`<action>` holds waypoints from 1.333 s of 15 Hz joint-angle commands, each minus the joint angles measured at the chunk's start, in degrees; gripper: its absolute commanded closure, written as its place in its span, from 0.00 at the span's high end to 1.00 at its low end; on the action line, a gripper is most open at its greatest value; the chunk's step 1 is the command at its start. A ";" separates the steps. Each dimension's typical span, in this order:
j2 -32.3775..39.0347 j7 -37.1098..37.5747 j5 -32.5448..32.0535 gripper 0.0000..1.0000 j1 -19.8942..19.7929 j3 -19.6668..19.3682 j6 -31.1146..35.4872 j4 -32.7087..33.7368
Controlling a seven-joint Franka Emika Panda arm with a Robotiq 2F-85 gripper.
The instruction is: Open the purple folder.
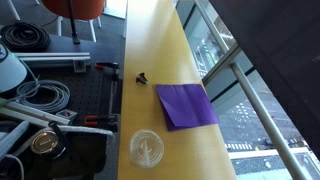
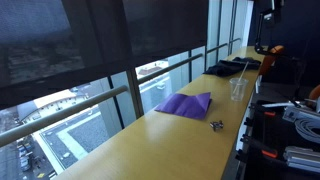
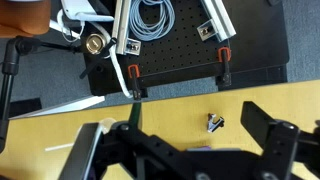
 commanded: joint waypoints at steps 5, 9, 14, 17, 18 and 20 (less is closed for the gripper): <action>0.07 0.23 -0.22 1.00 0.72 -0.61 -0.08 0.11; 0.46 0.72 -0.31 1.00 0.64 -0.47 0.61 0.08; 3.79 1.56 -1.29 1.00 -0.21 -1.09 13.62 -1.25; 8.30 -0.68 -0.95 1.00 -0.58 -2.87 23.95 -1.90; 10.60 -2.25 -0.25 1.00 -0.59 -3.91 26.55 -1.64; 14.61 -6.00 1.41 1.00 -0.54 -6.05 30.31 -0.90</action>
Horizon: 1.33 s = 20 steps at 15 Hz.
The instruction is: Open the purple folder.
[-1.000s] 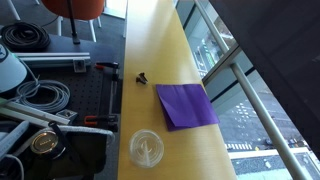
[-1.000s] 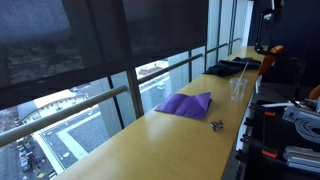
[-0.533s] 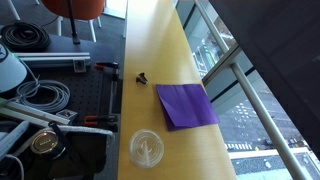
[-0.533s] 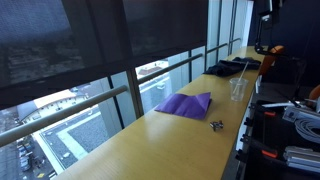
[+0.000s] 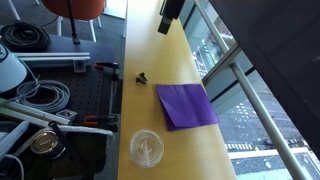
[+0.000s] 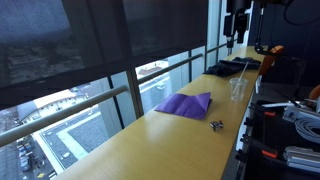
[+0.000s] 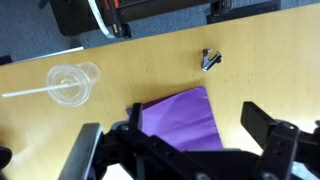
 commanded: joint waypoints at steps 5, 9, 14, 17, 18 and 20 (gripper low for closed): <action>17.34 -19.46 5.63 1.00 -1.18 -7.50 13.24 4.44; 26.95 -28.21 8.86 1.00 -3.82 -8.48 16.85 8.75; 36.87 -34.97 12.97 1.00 -8.57 -7.01 20.71 16.91; 41.40 -37.62 15.15 1.00 -10.89 -5.59 21.65 20.94; 42.88 -38.62 16.36 1.00 -11.85 -4.84 21.20 22.39; 45.97 -40.25 18.41 1.00 -13.72 -3.42 19.99 25.56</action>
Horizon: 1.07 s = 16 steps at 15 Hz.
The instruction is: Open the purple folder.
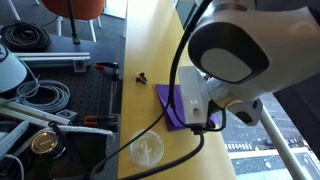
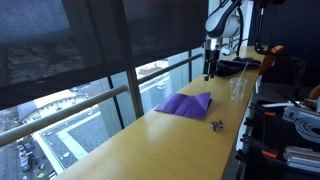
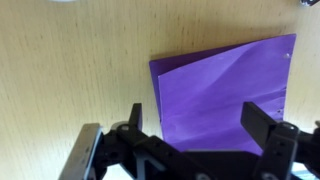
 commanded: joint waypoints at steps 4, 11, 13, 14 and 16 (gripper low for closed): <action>9.47 -5.09 5.41 1.00 -6.02 4.92 -3.24 10.95; 17.43 -0.67 4.09 1.00 -6.09 5.23 -7.18 18.71; 19.56 1.18 4.00 1.00 -5.89 5.16 -8.19 20.75; 20.37 2.05 3.92 1.00 -5.76 5.15 -8.91 21.57; 21.75 3.50 3.85 1.00 -5.32 5.32 -9.77 22.72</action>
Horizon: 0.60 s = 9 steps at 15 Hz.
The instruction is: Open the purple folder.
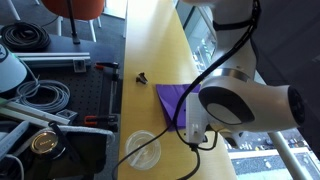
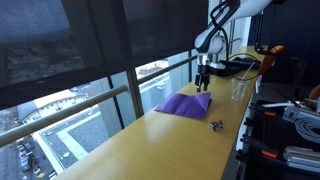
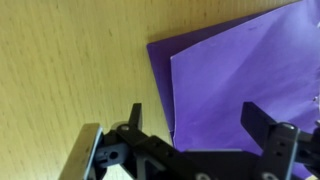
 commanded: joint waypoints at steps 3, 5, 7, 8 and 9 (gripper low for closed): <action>3.57 4.19 0.31 1.00 0.80 1.27 -3.65 4.43; 3.72 5.18 0.35 1.00 1.27 1.62 -4.14 4.57; 3.94 6.32 0.33 0.74 1.76 1.70 -4.34 4.95; 4.04 6.79 0.26 0.68 2.02 1.65 -4.36 5.14; 4.05 7.27 0.18 0.58 2.27 1.57 -4.33 5.24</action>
